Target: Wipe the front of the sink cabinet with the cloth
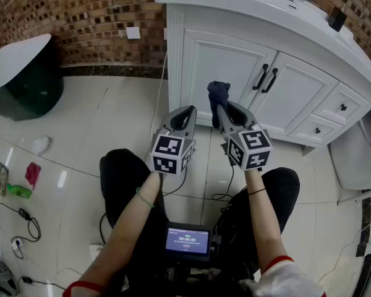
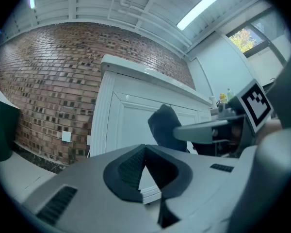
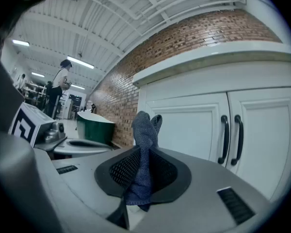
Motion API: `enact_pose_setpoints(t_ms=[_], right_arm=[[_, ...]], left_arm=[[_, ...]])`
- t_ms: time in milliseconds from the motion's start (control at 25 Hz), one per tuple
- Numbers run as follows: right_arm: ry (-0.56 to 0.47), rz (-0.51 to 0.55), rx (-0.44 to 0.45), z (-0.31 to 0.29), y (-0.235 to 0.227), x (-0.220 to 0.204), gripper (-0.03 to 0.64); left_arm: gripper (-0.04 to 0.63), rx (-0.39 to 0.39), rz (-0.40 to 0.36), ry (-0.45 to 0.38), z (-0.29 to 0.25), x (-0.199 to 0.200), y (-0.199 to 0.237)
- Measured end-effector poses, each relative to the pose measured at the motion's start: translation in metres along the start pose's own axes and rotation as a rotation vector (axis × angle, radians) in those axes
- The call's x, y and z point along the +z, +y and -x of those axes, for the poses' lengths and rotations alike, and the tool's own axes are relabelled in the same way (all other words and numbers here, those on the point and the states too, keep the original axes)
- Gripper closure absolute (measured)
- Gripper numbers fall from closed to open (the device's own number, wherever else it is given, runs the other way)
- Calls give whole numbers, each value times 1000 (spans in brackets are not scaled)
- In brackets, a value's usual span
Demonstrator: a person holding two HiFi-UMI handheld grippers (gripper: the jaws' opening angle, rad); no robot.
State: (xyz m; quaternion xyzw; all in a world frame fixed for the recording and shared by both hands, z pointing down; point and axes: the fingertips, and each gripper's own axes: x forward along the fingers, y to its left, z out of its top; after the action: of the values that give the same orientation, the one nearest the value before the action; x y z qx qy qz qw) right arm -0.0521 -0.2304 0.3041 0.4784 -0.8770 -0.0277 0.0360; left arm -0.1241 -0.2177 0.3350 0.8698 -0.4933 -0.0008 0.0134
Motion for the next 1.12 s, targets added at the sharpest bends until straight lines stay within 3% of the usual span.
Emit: enact_pose_setpoints(t_ms=[240,360,560,720,1120], right_arm=[[-26,181,-35,-38,-7,62,546],[-25,308,-53,-63,-11,91,546],[-33,418,-74,-98,-15,122,546],[-4,463,-75,-116,-13,114,546],[76,373,-23,-139,-20,41,546]], left_arm=[[575,-62,-42,59,13,-1,3],[575,-126,-103,32,16,22,-5],[575,-125,-130,-2,17,49,-6],[575,-107,-95,-3,15,49,1],[575,-50,-73,90,-5,0,26]])
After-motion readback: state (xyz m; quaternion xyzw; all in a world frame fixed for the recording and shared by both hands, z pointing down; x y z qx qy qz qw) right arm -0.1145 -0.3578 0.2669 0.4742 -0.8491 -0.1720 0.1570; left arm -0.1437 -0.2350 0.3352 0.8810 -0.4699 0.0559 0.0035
